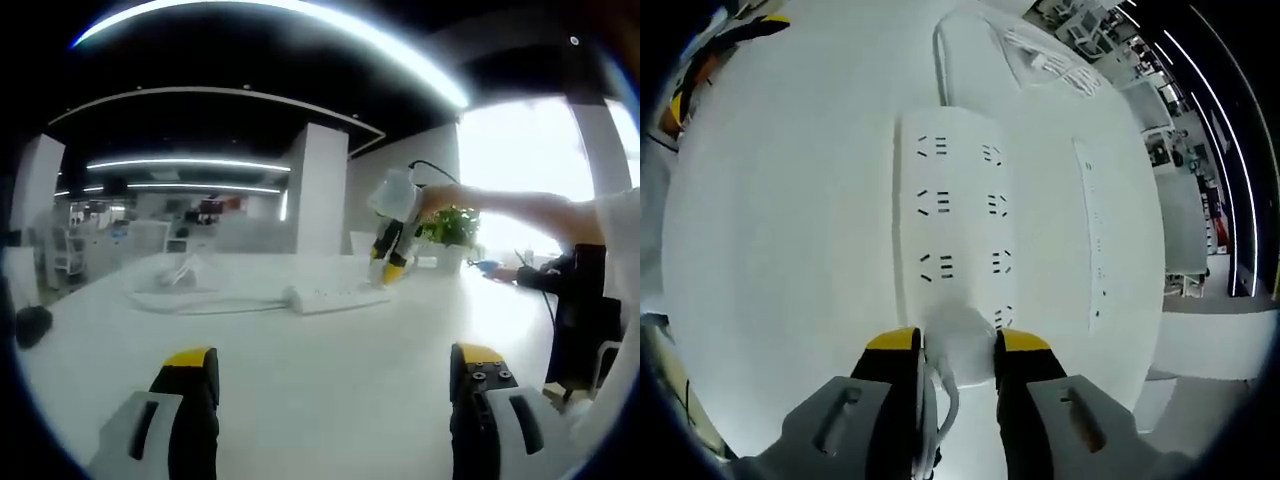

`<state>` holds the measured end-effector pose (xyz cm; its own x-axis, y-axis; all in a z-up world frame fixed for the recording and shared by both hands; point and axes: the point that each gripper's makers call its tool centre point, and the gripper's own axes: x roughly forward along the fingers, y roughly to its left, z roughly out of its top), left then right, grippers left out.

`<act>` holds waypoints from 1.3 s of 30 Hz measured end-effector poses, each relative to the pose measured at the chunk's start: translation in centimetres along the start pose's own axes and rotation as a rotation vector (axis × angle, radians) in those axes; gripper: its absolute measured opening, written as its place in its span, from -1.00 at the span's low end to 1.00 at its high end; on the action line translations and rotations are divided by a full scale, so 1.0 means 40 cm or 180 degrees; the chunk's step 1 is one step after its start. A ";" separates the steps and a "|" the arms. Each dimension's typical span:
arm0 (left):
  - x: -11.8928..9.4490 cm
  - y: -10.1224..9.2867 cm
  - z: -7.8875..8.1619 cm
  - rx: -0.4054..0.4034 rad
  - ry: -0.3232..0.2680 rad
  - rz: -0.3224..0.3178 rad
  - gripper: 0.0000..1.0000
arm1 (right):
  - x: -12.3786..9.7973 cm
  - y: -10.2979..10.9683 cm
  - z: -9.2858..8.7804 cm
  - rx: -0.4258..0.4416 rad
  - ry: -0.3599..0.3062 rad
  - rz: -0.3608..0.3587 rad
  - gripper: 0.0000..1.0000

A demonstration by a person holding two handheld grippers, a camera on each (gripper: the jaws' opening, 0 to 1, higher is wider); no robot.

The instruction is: Straighten the power strip on the desk, plug the charger into it

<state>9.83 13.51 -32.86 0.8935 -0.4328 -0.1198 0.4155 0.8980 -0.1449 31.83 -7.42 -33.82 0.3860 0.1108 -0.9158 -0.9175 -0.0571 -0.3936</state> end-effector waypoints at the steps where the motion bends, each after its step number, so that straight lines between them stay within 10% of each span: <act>1: 0.003 -0.001 -0.003 -0.0001 0.0008 -0.0002 0.97 | 0.000 0.000 0.000 0.0009 0.0010 0.0002 -0.48; 16: 0.006 -0.008 0.005 0.0018 -0.0011 -0.0012 0.97 | 0.025 0.003 -0.015 -0.0111 0.0311 -0.0255 -0.47; 39: -0.018 -0.002 -0.001 0.0031 0.0021 0.0035 0.97 | 0.011 0.009 0.007 -0.0190 -0.0136 -0.0131 -0.30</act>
<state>9.15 13.74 -32.80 0.8970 -0.4233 -0.1277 0.4072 0.9034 -0.1340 31.63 -7.13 -34.35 0.4177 0.1565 -0.8950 -0.8931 -0.1106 -0.4362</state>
